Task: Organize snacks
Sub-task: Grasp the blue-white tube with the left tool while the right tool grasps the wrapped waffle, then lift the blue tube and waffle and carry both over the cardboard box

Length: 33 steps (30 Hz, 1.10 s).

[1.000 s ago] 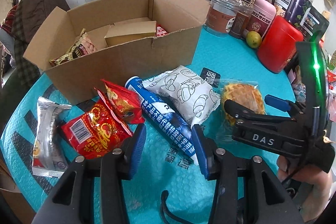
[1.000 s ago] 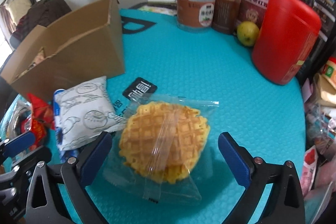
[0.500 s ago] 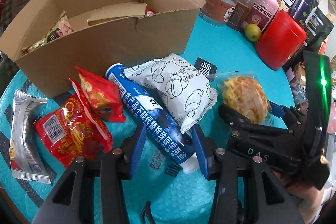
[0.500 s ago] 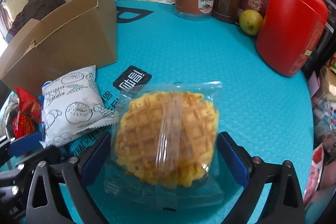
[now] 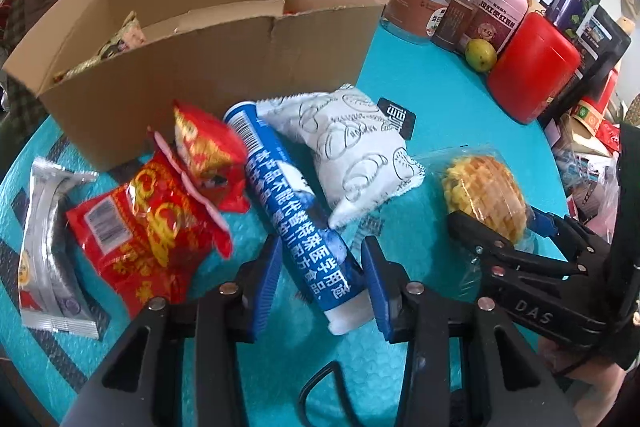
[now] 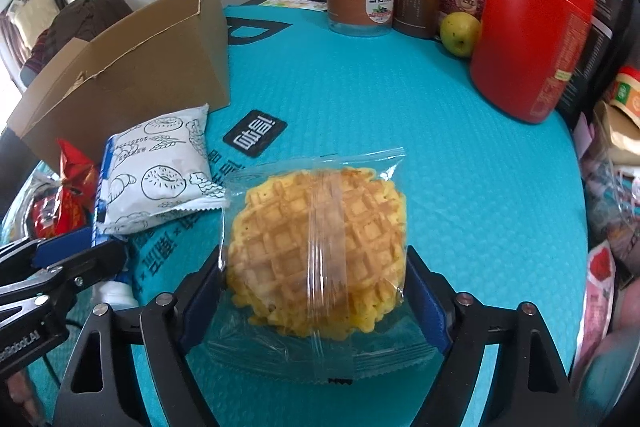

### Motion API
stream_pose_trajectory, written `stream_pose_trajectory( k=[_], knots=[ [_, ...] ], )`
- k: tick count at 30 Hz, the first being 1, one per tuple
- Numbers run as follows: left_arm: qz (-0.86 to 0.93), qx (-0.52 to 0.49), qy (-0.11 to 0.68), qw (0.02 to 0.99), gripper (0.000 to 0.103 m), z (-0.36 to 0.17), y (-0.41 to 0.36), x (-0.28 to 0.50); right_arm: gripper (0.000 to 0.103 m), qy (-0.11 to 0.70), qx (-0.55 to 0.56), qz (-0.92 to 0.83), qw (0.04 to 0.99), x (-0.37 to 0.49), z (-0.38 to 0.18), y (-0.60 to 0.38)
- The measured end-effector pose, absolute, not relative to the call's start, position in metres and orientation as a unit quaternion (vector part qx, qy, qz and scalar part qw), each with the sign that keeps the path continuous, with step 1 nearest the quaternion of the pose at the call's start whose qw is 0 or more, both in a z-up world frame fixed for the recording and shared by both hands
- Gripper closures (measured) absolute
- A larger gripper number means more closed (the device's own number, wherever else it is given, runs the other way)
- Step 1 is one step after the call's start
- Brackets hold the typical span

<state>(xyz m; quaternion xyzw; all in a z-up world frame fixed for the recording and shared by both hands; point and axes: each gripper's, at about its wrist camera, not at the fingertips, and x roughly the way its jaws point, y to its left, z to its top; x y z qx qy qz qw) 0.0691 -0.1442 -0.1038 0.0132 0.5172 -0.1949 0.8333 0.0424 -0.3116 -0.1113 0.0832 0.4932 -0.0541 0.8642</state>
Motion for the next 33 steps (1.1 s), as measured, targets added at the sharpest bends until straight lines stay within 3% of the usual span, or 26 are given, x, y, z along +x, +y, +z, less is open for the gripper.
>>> stream_pose_trajectory(
  k=[9,33],
  knots=[
    [-0.187,0.034,0.503,0.843,0.072,-0.102,-0.133,0.055,0.02,0.491,0.094,-0.045,0.865,0.024,-0.109,-0.311],
    [-0.218,0.052,0.538,0.813,0.072,-0.103,-0.114,-0.025,0.02,0.506,0.064,0.046,0.859,-0.045,-0.104,-0.273]
  ],
)
